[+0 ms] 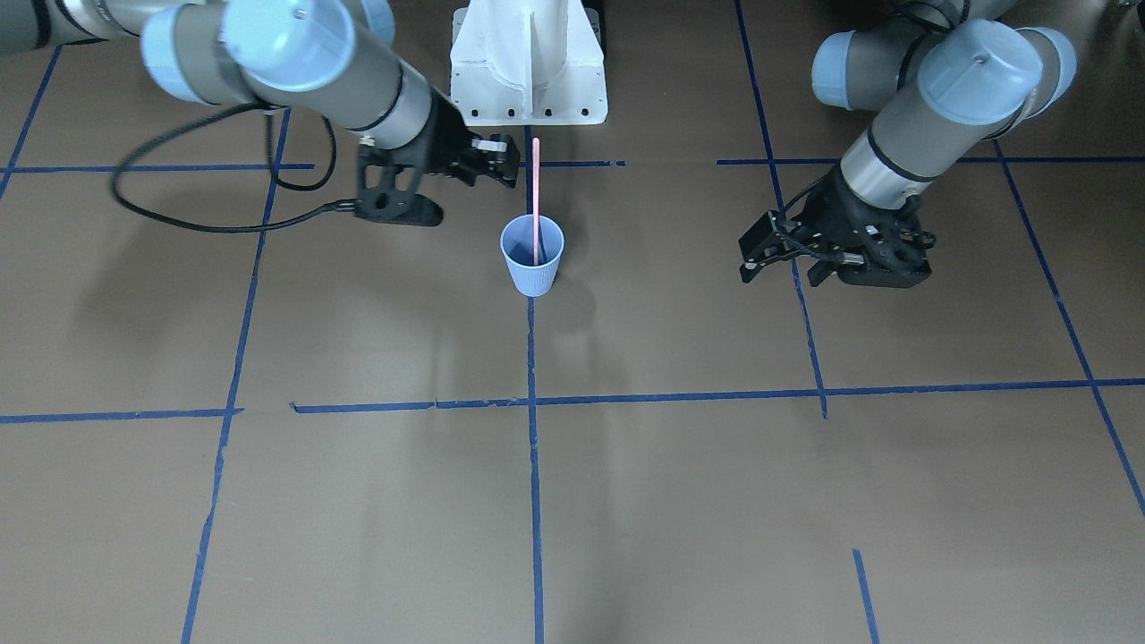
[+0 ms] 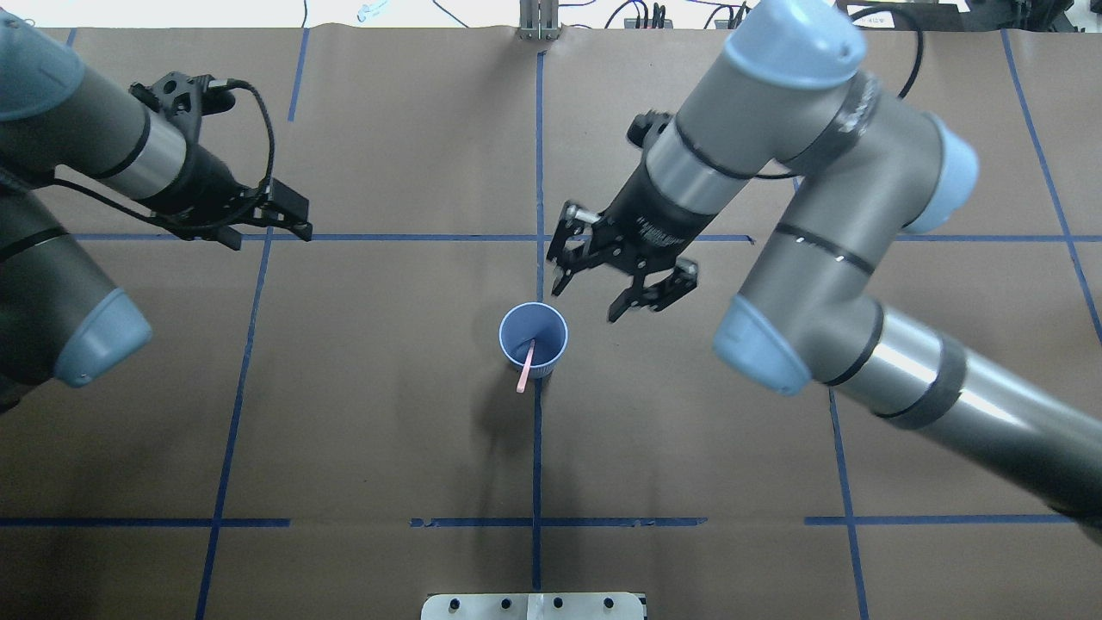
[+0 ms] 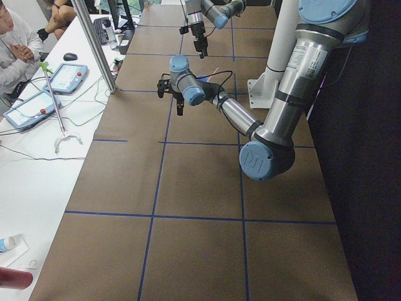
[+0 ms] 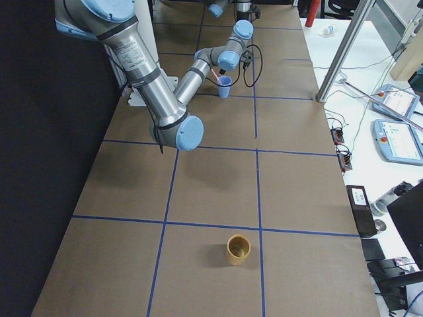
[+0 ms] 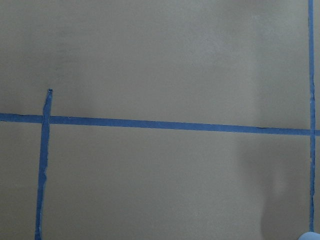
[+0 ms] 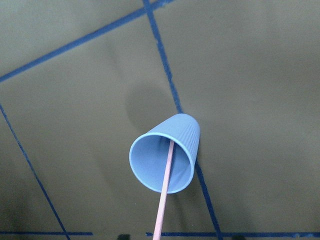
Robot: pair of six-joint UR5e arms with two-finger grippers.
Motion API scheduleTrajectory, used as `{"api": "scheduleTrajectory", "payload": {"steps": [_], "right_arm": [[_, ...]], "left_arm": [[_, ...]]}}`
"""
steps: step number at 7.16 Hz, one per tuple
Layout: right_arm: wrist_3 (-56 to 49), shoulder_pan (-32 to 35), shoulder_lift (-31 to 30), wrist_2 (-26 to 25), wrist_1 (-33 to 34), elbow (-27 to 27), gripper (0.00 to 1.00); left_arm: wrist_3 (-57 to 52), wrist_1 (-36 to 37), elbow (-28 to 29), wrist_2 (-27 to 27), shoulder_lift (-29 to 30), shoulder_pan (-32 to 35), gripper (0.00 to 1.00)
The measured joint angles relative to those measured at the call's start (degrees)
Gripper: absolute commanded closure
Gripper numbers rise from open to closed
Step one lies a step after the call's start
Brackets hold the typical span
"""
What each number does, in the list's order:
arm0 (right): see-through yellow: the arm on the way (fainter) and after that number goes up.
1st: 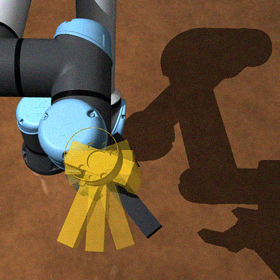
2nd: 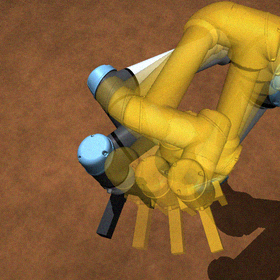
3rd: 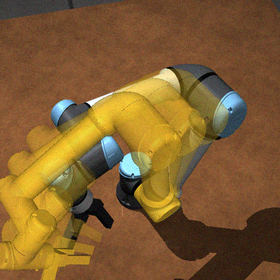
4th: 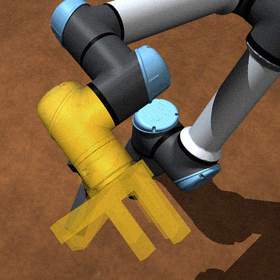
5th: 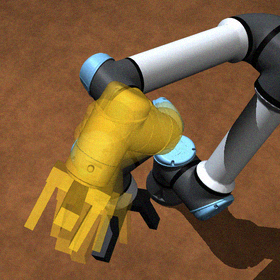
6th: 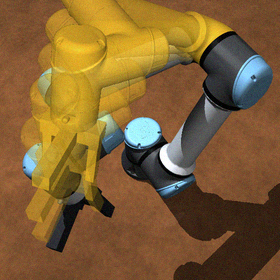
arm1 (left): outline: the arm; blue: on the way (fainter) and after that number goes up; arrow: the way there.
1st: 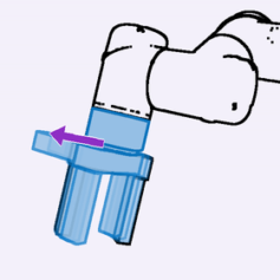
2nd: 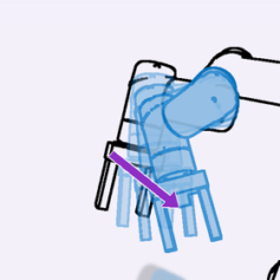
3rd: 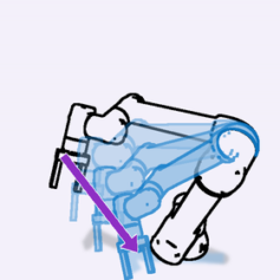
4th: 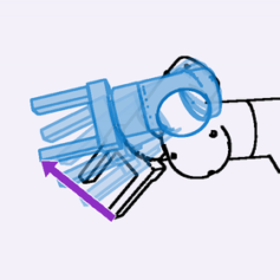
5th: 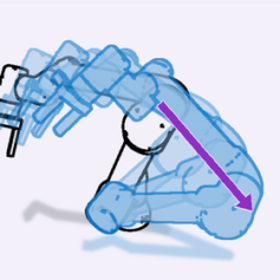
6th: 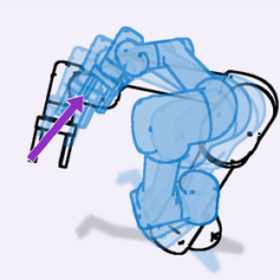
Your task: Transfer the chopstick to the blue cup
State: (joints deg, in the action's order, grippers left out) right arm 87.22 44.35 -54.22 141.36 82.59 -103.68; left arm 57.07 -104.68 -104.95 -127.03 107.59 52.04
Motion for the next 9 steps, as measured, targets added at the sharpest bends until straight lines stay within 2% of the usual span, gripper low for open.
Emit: {"api": "scheduleTrajectory", "payload": {"steps": [2,3,5,7,9], "right_arm": [[-7.72,9.72,-8.83,0.50,0.25,-6.26,0.00],[-16.64,14.39,-14.02,-0.59,0.38,-7.36,0.00],[-42.55,21.74,-25.69,-6.18,0.73,-6.37,0.00],[-59.89,28.84,-33.68,-7.83,0.79,-5.42,0.00],[-74.05,36.16,-40.37,-7.57,1.10,-5.03,0.00]], "left_arm": [[-14.59,-0.05,-0.75,-0.91,-8.21,4.51,0.01],[-23.12,-0.03,-0.46,-2.10,-12.14,8.05,0.01],[-39.25,0.92,0.87,-4.97,-17.96,16.95,0.01],[-51.07,2.52,3.99,-5.58,-19.92,23.34,0.01],[-54.64,3.20,5.88,-5.69,-20.43,25.20,0.00]]}}
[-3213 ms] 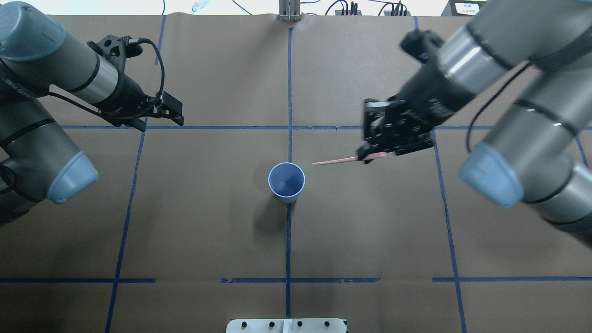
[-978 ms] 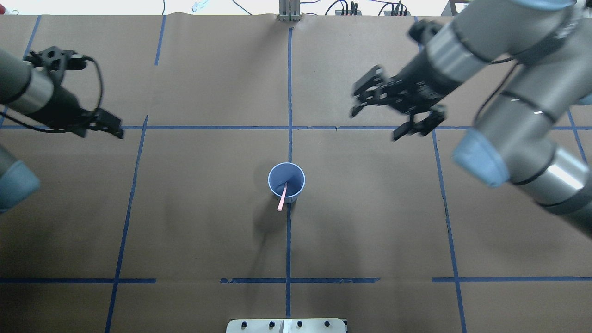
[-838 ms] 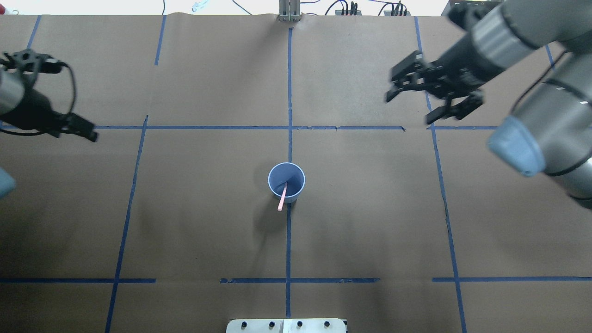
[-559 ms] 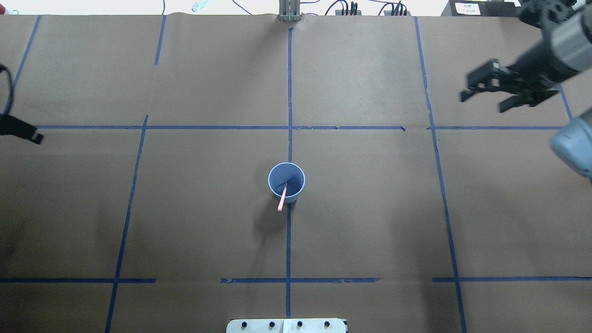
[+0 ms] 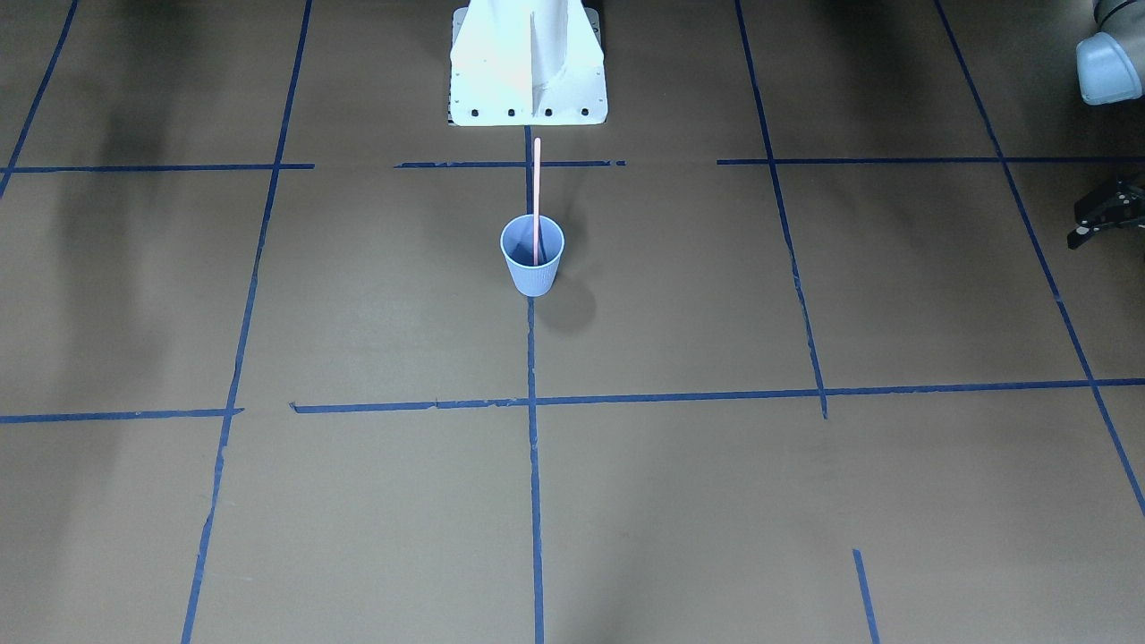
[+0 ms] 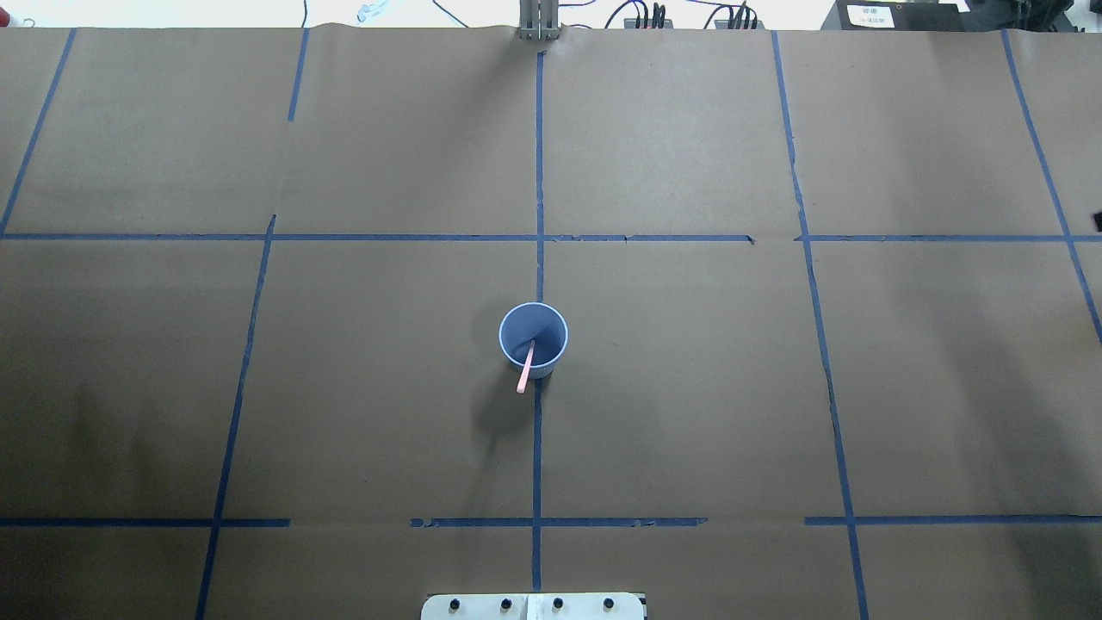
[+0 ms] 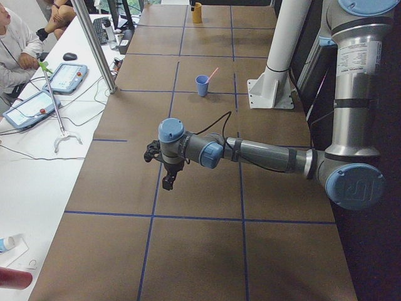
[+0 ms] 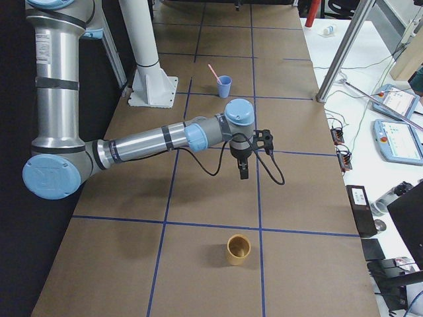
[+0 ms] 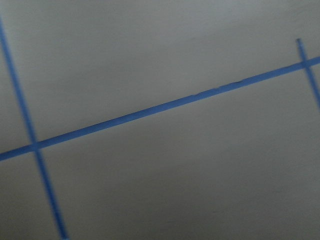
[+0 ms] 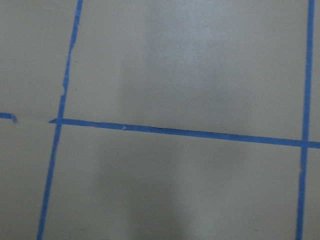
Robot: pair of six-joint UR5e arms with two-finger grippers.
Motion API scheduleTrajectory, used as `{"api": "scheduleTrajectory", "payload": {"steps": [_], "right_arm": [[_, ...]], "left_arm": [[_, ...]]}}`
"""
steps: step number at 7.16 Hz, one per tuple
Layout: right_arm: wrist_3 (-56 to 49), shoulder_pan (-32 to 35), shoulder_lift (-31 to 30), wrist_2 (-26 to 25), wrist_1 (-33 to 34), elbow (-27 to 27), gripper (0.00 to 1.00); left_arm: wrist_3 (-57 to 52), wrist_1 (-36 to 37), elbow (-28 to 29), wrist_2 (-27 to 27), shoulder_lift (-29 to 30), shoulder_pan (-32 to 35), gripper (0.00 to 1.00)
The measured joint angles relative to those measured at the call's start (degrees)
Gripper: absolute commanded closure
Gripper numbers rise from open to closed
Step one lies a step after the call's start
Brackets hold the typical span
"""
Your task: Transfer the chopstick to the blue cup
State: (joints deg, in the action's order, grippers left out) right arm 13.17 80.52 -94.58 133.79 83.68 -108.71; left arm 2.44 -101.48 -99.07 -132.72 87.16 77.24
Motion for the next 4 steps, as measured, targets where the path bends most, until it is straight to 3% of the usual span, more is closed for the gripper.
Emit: {"api": "scheduleTrajectory", "payload": {"steps": [4], "right_arm": [[-16.35,7.31,-2.88,-0.13,7.29,-0.52,0.00]], "left_arm": [[-0.09,0.11,0.22,-2.34,-1.30,0.60,0.00]]}}
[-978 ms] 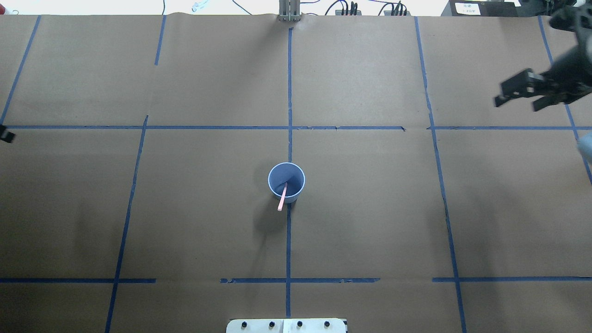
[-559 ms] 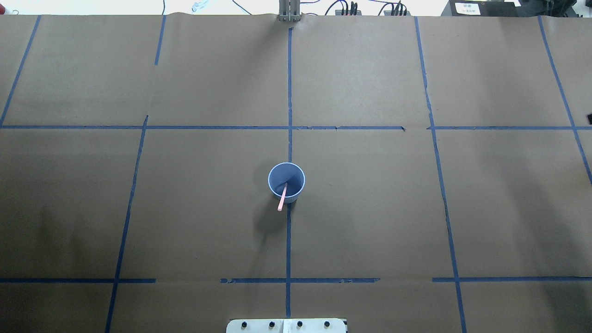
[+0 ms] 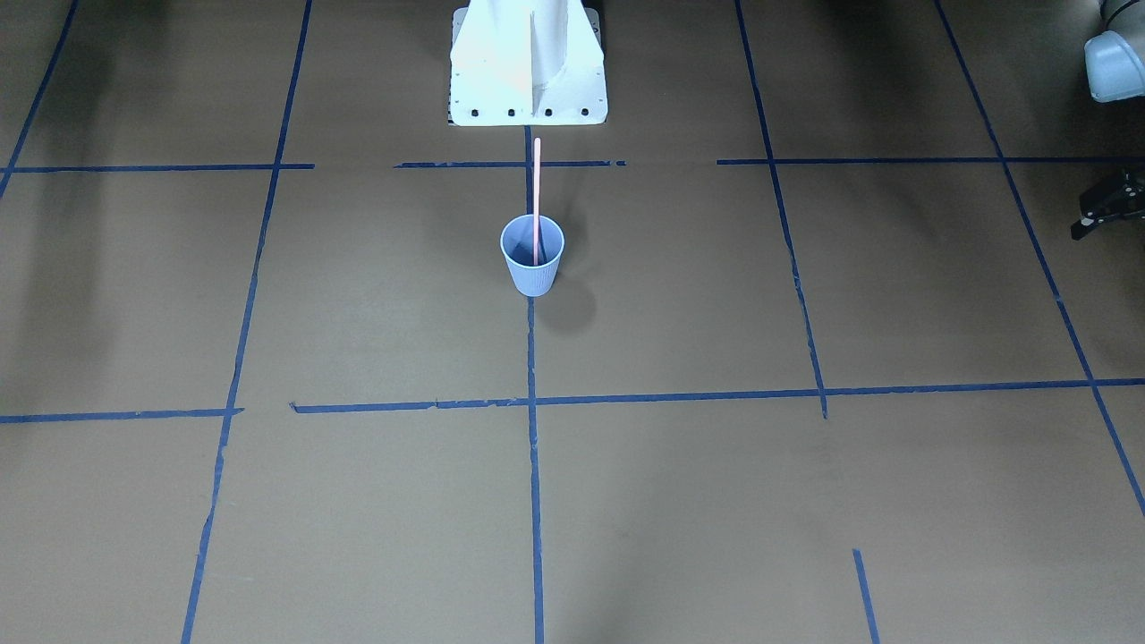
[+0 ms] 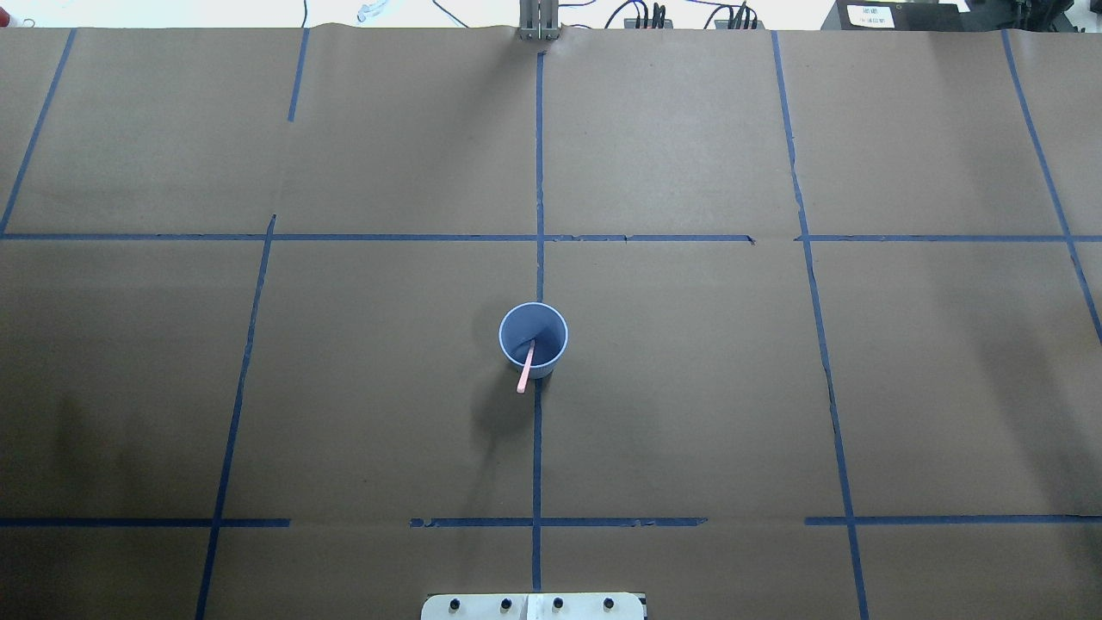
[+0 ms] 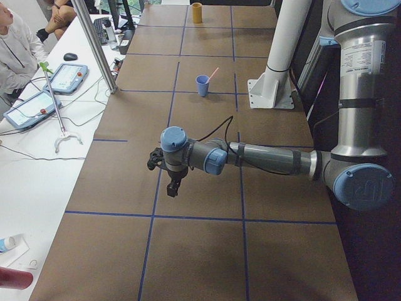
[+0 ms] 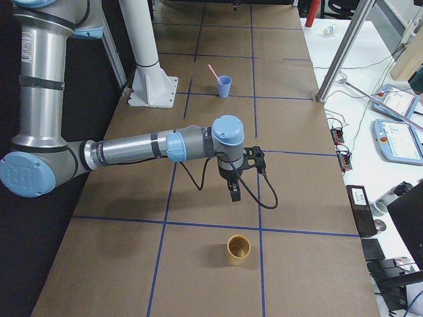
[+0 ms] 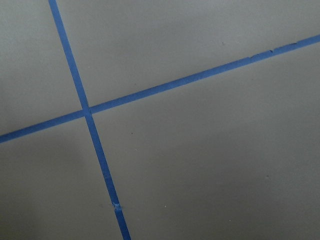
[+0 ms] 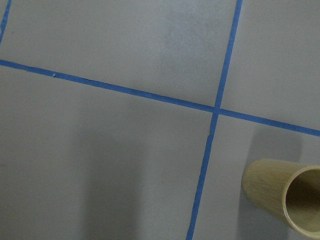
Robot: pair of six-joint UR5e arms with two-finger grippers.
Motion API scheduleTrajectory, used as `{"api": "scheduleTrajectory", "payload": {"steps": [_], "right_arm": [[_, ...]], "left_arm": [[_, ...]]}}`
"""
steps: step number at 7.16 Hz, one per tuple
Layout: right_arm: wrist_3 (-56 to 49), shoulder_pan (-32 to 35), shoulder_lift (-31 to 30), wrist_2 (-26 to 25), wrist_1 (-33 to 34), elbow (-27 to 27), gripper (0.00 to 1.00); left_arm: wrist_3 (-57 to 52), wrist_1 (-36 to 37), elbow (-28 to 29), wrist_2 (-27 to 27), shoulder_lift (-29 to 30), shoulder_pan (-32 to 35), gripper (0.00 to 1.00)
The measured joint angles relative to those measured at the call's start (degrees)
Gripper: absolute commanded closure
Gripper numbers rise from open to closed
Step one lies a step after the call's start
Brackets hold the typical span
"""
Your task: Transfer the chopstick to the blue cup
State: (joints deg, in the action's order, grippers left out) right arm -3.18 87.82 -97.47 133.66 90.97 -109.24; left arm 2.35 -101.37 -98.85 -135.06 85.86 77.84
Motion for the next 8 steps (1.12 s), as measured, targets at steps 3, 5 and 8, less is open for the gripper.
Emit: {"api": "scheduleTrajectory", "payload": {"steps": [3,5,8], "right_arm": [[-0.85,0.38,0.02,0.03,0.95,-0.24,0.00],[-0.88,0.37,0.25,0.18,0.81,0.02,0.00],[-1.02,0.33,-0.09,-0.05,0.76,1.26,0.00]], "left_arm": [[0.29,-0.01,-0.50,-0.20,-0.19,0.05,0.00],[0.39,-0.02,-0.28,-0.19,0.51,-0.01,0.00],[0.54,0.23,-0.35,-0.06,0.63,0.39,0.00]]}}
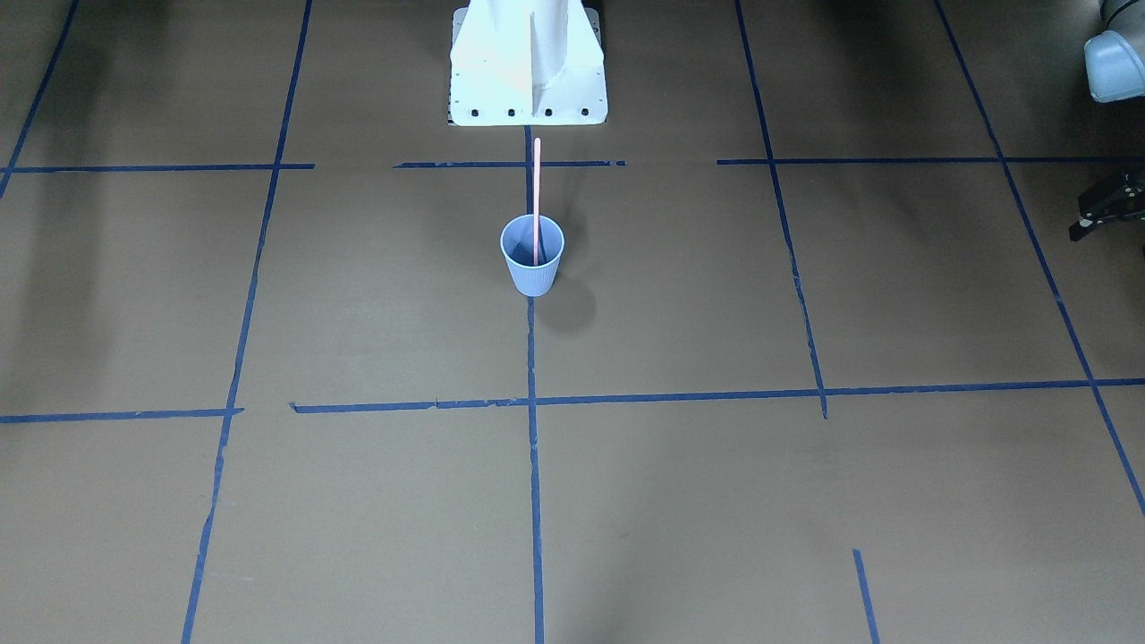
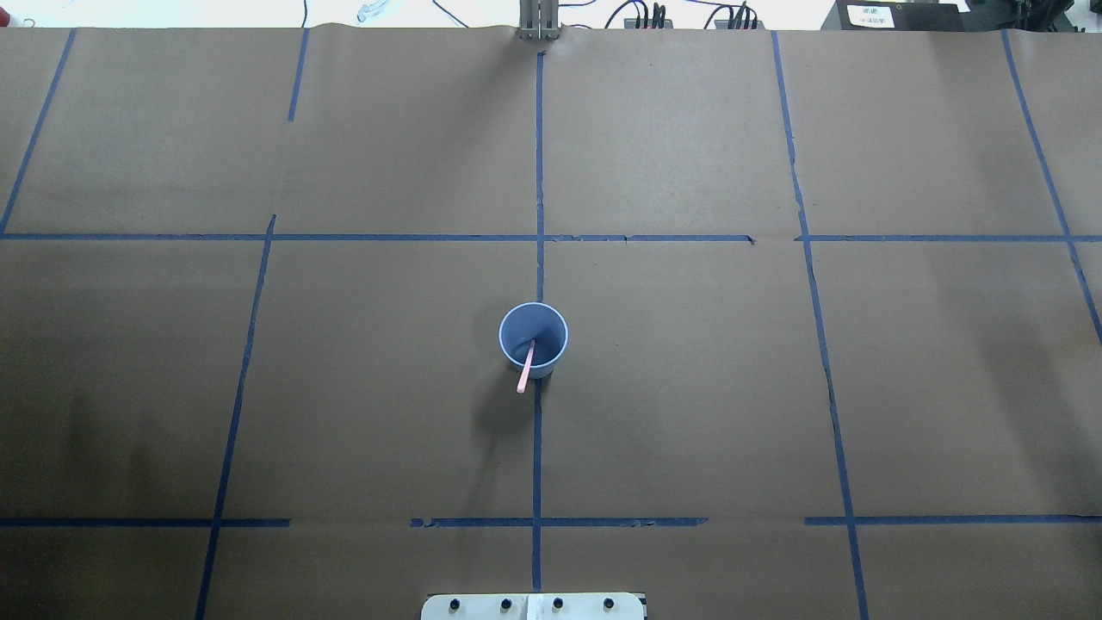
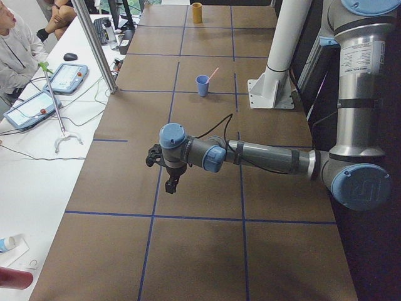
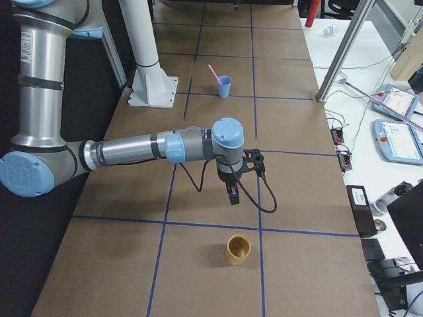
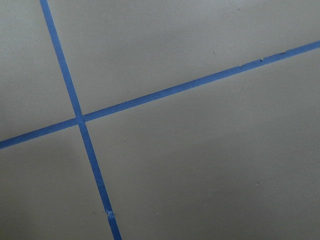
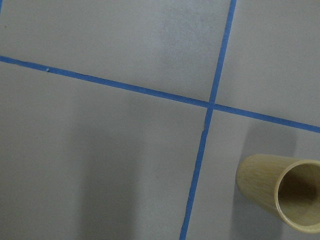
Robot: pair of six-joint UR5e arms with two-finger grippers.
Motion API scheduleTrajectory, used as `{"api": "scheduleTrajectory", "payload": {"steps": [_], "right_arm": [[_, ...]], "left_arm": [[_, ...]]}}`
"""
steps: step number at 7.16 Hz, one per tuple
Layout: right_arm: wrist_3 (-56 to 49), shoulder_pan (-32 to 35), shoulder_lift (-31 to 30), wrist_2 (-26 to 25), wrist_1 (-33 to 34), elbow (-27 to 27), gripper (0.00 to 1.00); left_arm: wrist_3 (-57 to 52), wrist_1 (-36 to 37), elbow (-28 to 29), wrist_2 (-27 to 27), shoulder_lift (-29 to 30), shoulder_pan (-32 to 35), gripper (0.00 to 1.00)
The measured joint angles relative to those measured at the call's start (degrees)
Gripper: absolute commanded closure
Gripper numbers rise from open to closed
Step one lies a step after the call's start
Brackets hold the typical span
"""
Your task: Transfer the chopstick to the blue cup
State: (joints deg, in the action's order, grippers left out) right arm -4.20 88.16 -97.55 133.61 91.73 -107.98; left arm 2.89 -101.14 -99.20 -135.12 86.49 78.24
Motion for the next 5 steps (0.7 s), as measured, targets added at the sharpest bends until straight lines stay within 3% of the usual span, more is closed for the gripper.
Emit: {"api": "scheduleTrajectory", "payload": {"steps": [5], "right_arm": [[0.04,-0.25,0.97,0.90,0.29,4.36,0.00]], "left_arm": [[-8.24,17.24,-1.13,0.15,3.60,7.97,0.00]]}}
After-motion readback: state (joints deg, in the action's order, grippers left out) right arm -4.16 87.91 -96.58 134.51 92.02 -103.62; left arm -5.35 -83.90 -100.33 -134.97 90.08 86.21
